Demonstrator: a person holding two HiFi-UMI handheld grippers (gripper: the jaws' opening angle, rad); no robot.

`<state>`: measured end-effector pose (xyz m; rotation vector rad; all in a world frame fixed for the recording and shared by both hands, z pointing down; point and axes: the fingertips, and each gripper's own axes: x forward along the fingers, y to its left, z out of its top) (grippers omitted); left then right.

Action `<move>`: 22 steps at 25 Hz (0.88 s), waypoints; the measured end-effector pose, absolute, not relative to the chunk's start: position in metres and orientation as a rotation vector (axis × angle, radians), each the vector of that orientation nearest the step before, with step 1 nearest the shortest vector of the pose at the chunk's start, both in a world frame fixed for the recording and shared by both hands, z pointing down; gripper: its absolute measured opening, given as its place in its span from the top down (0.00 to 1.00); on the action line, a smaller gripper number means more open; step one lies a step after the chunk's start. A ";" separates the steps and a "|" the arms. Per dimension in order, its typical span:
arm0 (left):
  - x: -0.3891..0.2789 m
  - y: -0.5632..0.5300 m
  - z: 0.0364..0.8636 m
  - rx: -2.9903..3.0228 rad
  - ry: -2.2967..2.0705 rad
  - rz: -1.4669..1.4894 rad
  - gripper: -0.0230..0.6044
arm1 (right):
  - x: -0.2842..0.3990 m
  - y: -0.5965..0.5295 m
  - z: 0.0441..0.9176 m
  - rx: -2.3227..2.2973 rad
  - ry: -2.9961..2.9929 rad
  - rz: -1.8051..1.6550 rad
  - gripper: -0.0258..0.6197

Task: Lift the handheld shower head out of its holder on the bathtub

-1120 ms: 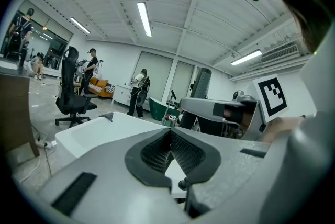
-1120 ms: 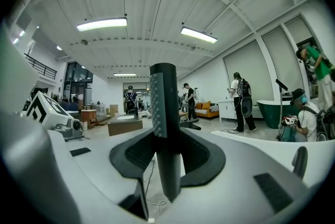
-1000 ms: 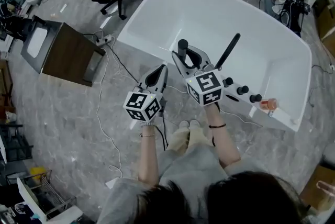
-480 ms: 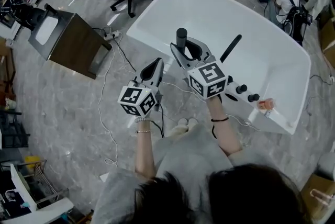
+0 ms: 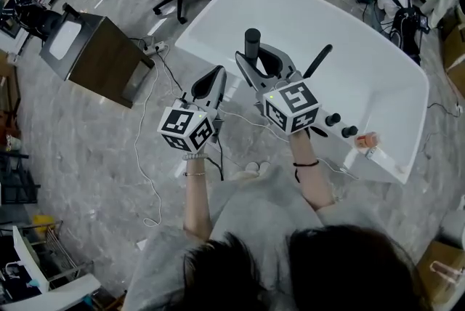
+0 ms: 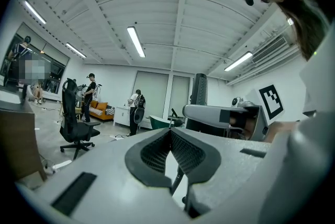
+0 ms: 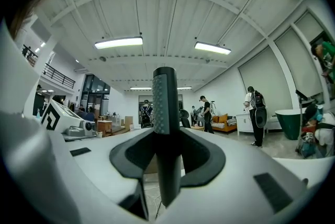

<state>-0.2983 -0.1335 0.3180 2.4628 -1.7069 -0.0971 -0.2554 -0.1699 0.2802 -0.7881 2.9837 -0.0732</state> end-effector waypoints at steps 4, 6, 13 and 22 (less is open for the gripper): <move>-0.296 -0.135 0.318 2.475 -1.691 -0.097 0.96 | -0.256 -0.169 0.282 -0.794 2.979 -0.076 0.76; -0.295 -0.133 0.322 2.467 -1.689 -0.096 0.96 | -0.255 -0.167 0.286 -0.792 2.979 -0.084 0.76; -0.298 -0.135 0.323 2.464 -1.686 -0.095 0.96 | -0.254 -0.170 0.286 -0.794 2.964 -0.100 0.76; -0.302 -0.137 0.323 2.466 -1.677 -0.086 0.96 | -0.257 -0.171 0.286 -0.789 2.954 -0.102 0.76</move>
